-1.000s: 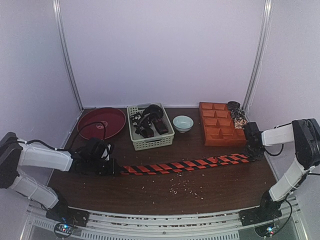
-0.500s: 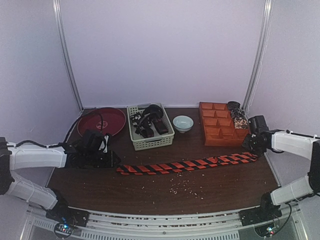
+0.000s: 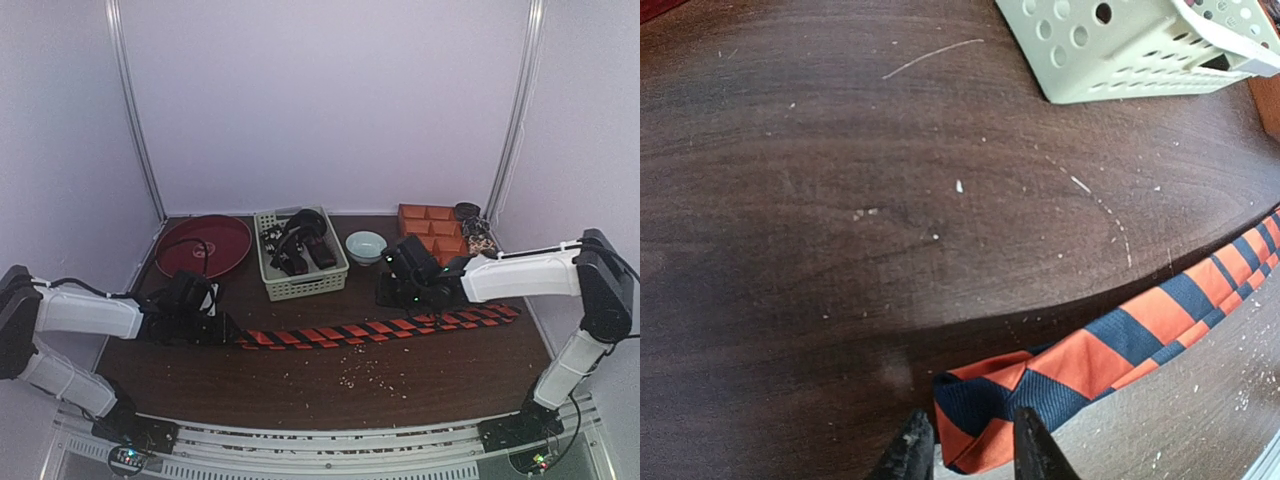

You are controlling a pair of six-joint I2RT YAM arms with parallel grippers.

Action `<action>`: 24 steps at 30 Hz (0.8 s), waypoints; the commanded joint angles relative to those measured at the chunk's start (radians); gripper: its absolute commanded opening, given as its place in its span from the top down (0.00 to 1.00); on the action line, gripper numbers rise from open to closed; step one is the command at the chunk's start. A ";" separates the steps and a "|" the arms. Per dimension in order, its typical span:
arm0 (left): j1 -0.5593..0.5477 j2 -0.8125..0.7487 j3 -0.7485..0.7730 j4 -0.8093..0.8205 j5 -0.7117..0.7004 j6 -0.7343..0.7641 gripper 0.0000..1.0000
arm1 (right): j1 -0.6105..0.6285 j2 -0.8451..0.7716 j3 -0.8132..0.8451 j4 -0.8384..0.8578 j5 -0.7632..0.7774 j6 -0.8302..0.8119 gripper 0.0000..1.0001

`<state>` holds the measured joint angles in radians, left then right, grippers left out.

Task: Roll the ties
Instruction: Fold the tie at the center of the board.

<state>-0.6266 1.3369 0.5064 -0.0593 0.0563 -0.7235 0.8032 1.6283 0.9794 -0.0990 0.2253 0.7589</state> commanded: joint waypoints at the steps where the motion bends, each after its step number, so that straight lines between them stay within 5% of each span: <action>1: 0.015 0.011 -0.020 0.064 -0.003 0.016 0.72 | 0.124 0.167 0.143 0.091 -0.034 -0.004 0.87; 13: 0.016 0.085 -0.005 0.040 -0.006 0.024 0.79 | 0.277 0.568 0.549 0.214 -0.220 0.034 0.93; 24: 0.017 0.073 -0.008 0.044 -0.007 0.029 0.86 | 0.298 0.721 0.655 0.221 -0.311 0.077 0.95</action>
<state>-0.6159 1.4090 0.5003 -0.0242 0.0525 -0.7116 1.0889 2.3127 1.5860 0.1295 -0.0467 0.8169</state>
